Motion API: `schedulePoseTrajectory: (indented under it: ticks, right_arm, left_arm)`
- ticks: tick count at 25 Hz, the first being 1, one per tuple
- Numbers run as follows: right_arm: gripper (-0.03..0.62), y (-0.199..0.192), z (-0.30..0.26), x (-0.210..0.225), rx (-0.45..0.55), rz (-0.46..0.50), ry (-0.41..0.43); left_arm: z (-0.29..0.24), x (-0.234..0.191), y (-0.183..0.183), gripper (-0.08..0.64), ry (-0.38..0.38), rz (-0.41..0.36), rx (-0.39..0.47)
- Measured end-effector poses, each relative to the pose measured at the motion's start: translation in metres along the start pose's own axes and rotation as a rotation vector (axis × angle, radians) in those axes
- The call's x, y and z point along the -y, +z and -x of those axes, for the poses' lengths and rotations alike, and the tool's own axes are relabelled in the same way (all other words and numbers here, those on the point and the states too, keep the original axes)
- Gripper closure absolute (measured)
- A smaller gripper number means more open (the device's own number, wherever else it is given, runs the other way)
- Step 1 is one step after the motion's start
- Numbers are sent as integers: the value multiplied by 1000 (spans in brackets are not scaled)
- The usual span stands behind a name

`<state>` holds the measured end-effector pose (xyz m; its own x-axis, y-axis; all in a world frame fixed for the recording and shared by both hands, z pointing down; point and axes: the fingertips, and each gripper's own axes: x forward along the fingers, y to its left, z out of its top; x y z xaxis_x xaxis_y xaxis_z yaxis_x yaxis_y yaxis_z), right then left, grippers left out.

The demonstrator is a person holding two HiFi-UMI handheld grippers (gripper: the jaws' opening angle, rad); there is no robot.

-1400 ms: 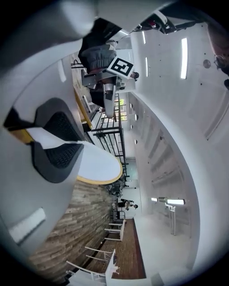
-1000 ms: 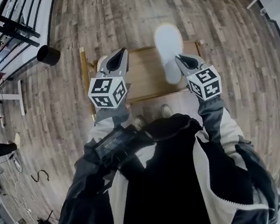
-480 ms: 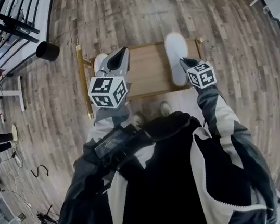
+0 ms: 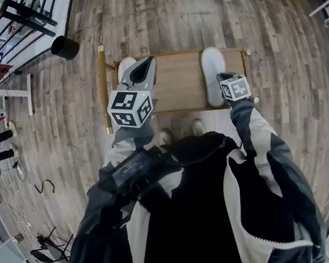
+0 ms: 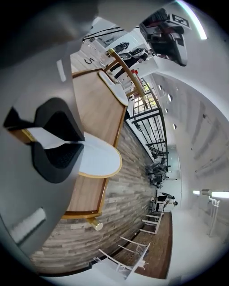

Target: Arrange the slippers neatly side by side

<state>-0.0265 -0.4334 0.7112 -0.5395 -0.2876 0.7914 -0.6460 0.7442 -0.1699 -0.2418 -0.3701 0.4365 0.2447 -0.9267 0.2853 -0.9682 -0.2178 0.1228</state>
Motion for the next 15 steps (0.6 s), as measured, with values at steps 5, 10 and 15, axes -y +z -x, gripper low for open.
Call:
schedulePoseTrajectory:
  ticks: [5, 10, 15]
  right_arm:
    - [569, -6, -14, 6, -53, 0, -14]
    - [420, -14, -25, 4, -114, -45, 3]
    - [400, -17, -24, 7, -111, -70, -4]
  left_arm:
    - [0, -6, -5, 554, 18, 2, -14]
    - [0, -8, -5, 554, 20, 4, -13]
    - [-1, -7, -7, 554, 14, 3, -15]
